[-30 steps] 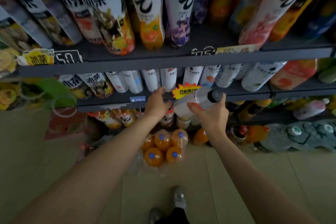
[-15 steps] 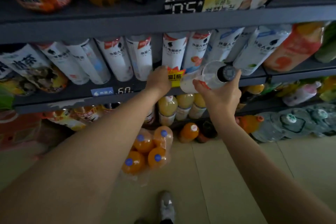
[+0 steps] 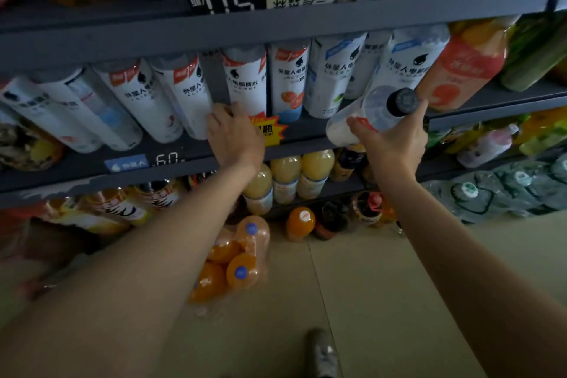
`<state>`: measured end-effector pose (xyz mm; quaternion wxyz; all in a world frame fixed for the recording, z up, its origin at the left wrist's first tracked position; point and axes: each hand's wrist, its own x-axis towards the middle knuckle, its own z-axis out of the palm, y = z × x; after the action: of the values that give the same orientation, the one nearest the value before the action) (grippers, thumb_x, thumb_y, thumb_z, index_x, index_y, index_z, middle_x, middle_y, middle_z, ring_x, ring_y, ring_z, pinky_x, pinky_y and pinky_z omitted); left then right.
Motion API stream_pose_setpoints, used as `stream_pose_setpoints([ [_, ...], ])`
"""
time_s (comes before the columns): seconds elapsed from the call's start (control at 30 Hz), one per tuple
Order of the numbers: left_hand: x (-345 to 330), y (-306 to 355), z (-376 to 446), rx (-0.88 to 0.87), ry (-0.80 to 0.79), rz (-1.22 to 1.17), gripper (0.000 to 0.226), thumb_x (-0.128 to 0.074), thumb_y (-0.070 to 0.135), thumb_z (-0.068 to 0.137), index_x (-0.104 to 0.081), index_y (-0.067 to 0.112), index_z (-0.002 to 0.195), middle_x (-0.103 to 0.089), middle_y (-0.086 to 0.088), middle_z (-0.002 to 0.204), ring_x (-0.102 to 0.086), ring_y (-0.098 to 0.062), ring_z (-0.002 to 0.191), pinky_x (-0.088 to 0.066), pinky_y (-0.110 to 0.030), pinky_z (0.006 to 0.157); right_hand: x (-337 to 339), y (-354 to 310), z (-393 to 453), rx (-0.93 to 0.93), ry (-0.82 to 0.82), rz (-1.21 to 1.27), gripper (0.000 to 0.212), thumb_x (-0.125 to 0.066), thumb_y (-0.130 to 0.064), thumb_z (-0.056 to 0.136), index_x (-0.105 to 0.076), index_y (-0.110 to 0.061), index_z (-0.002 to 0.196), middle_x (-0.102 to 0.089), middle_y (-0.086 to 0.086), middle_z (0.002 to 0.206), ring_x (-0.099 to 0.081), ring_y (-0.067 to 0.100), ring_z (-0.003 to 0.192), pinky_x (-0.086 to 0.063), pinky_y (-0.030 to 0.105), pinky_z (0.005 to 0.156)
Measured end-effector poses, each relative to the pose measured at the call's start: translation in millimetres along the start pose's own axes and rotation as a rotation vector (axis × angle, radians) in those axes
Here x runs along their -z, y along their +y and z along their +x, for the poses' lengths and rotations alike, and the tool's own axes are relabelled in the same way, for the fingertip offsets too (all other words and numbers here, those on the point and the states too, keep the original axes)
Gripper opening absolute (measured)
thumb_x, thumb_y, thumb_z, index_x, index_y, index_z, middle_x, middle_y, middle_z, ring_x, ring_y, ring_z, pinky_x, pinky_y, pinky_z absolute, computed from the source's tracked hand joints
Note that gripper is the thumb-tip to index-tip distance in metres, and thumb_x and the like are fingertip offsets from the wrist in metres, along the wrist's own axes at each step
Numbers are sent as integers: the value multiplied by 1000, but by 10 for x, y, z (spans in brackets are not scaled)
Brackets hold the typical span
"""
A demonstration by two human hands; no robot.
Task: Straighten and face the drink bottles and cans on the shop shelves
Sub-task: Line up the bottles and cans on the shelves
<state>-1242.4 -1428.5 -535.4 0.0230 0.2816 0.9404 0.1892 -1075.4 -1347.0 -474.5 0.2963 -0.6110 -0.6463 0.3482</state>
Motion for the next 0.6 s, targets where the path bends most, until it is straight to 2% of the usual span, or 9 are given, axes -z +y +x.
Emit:
stream_pose_setpoints([
  [0.07, -87, 136, -155, -172, 40, -54, 33, -52, 9, 87, -50, 5, 120, -41, -16, 128, -38, -31, 118, -32, -34, 97, 33, -10, 180, 1, -14, -7, 81, -76, -35, 75, -29, -17, 138, -49, 9, 134, -47, 31, 122, -42, 42, 92],
  [0.13, -206, 425, -189, -292, -39, -168, 38, -51, 6, 87, -48, 5, 125, -43, -15, 128, -38, -29, 120, -30, -31, 99, 44, 2, 364, 4, -25, -18, 79, -75, -34, 76, -29, -16, 137, -49, 10, 133, -48, 33, 121, -42, 43, 91],
  [0.23, -323, 863, -1, -129, -202, -394, 43, -49, 6, 91, -41, 4, 133, -39, -16, 138, -38, -30, 128, -31, -31, 102, -9, 19, 602, -8, -53, -33, 74, -75, -37, 75, -32, -19, 134, -52, 10, 128, -51, 34, 116, -44, 46, 89],
  [0.33, -433, 1047, 169, -39, -240, -458, 42, -51, 9, 91, -42, 4, 132, -43, -19, 137, -44, -32, 125, -38, -32, 99, -81, -42, 817, 57, -101, -83, 69, -74, -39, 74, -35, -19, 127, -56, 6, 121, -55, 31, 109, -46, 42, 83],
  [0.43, -464, 1055, 221, -30, -292, -394, 53, -50, 11, 91, -32, 11, 140, -34, -19, 144, -41, -34, 127, -38, -35, 100, -123, -135, 958, 140, -171, -162, 71, -74, -41, 74, -35, -17, 128, -58, 5, 120, -57, 30, 106, -44, 37, 74],
  [0.5, -459, 984, 208, -50, -309, -207, 58, -49, 13, 91, -26, 18, 144, -32, -17, 146, -42, -36, 124, -39, -38, 99, -98, -140, 959, 178, -190, -188, 72, -75, -42, 73, -35, -14, 127, -58, 8, 120, -57, 31, 106, -42, 36, 70],
  [0.57, -426, 846, 192, -101, -237, -72, 49, -48, 14, 90, -39, 19, 138, -46, -15, 136, -49, -36, 118, -41, -38, 95, -56, -85, 882, 219, -198, -186, 71, -76, -41, 72, -36, -12, 124, -60, 10, 115, -58, 32, 102, -41, 34, 67],
  [0.6, -398, 756, 185, -101, -184, -84, 41, -47, 14, 90, -48, 16, 131, -54, -13, 129, -52, -34, 115, -42, -37, 93, -42, -53, 810, 237, -211, -194, 71, -76, -42, 72, -37, -12, 124, -60, 11, 113, -58, 32, 100, -40, 33, 66],
])
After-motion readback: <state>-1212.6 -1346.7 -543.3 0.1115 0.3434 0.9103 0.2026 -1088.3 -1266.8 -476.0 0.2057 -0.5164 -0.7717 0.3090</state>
